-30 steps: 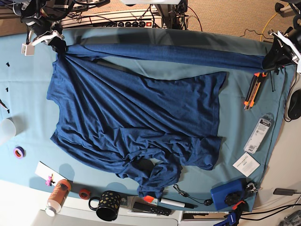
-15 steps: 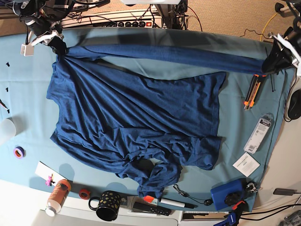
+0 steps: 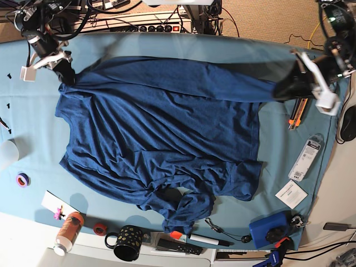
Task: Layout the t-shirt on the table in an organized manner, then fold the t-shirt properly
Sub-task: 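Release the sleeve and move the left gripper to grasp the shirt's side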
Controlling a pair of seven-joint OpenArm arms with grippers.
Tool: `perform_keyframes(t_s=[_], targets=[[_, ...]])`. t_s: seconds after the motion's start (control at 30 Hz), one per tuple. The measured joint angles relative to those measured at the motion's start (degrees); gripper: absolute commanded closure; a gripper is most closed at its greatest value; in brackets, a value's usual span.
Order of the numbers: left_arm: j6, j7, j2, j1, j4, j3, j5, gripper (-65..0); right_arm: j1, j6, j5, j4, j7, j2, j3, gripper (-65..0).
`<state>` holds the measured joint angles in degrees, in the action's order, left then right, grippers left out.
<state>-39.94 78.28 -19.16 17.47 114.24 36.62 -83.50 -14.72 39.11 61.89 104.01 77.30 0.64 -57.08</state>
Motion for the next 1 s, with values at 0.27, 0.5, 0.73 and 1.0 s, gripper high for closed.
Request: perform_keyframes(t_s=[0.27, 0.5, 0.73, 1.0], targets=[[0.0, -0.8, 0.1, -7.4, 0.0, -5.9, 0.1, 0.0, 0.6, -0.8, -6.7, 0.0, -7.7, 0.5, 8.3, 0.0], [0.0, -1.7, 2.5, -15.6, 0.9, -5.9, 0.0, 0.0, 5.6, -3.5, -15.0, -0.1, -12.2, 1.4, 9.9, 0.0], [0.0, -3.2, 6.5, -19.1, 0.9, -11.4, 0.1, 0.0, 7.0, -6.1, -20.5, -0.1, -15.2, 1.4, 9.9, 0.0], [0.0, -6.4, 10.8, -25.6, 1.3, -17.8, 2.4, 0.0, 7.1, -7.8, -22.4, -1.4, -15.4, 1.4, 9.9, 0.0]])
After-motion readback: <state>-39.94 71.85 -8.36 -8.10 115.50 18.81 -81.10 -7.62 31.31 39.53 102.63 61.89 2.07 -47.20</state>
